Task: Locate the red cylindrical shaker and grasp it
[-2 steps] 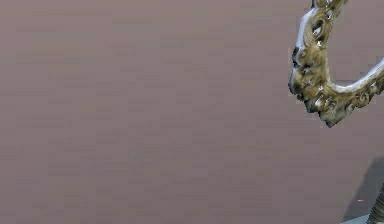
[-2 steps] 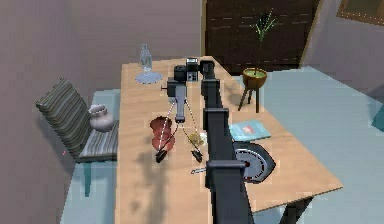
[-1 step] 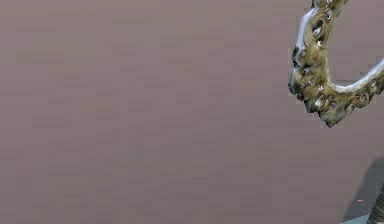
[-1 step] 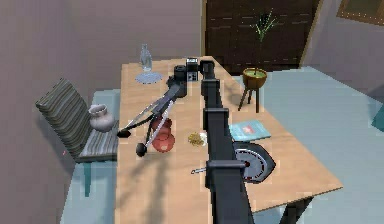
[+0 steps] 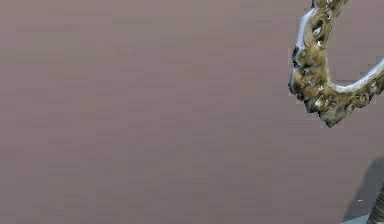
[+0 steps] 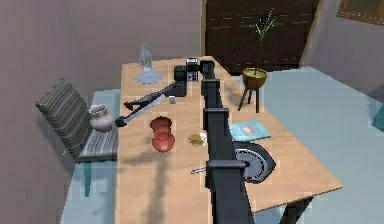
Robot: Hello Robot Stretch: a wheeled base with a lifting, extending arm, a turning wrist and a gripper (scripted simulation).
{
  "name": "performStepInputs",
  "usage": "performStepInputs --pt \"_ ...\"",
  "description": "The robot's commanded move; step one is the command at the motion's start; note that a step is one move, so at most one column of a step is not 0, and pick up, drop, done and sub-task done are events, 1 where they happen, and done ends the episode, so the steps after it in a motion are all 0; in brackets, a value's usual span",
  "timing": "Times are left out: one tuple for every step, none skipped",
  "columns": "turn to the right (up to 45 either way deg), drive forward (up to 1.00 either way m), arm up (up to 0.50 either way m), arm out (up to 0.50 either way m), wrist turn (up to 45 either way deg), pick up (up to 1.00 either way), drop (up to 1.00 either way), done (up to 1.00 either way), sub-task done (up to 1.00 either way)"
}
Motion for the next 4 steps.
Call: performStepInputs --pt "0.0 0.0 0.0 0.0 45.0 0.0 0.0 0.0 0.0" --pt "0.0 0.0 0.0 0.0 6.0 0.0 0.0 0.0 0.0" --pt "0.0 0.0 -0.3 0.0 0.0 0.0 0.0 0.0 0.0" --pt "0.0 0.0 0.0 0.0 0.0 1.0 0.0 0.0 0.0"
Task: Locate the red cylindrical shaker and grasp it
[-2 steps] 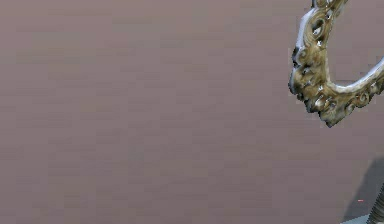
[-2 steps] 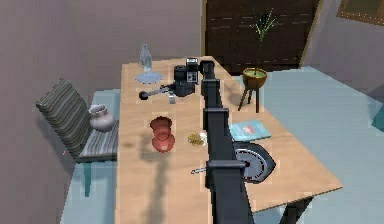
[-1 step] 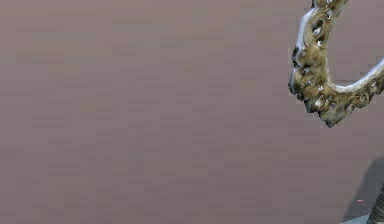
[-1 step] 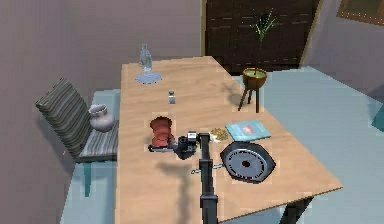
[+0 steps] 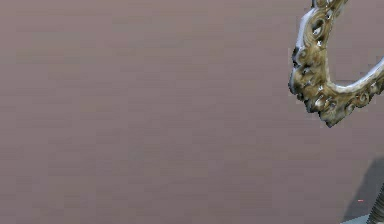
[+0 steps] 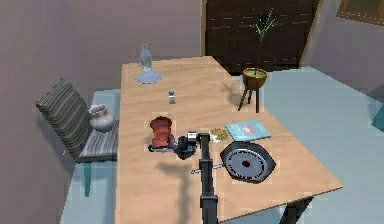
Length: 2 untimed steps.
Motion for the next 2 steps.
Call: performStepInputs --pt "0.0 0.0 0.1 0.0 0.0 0.0 0.0 0.0 0.0" --pt "0.0 0.0 0.0 0.0 0.0 0.0 0.0 1.0 0.0"
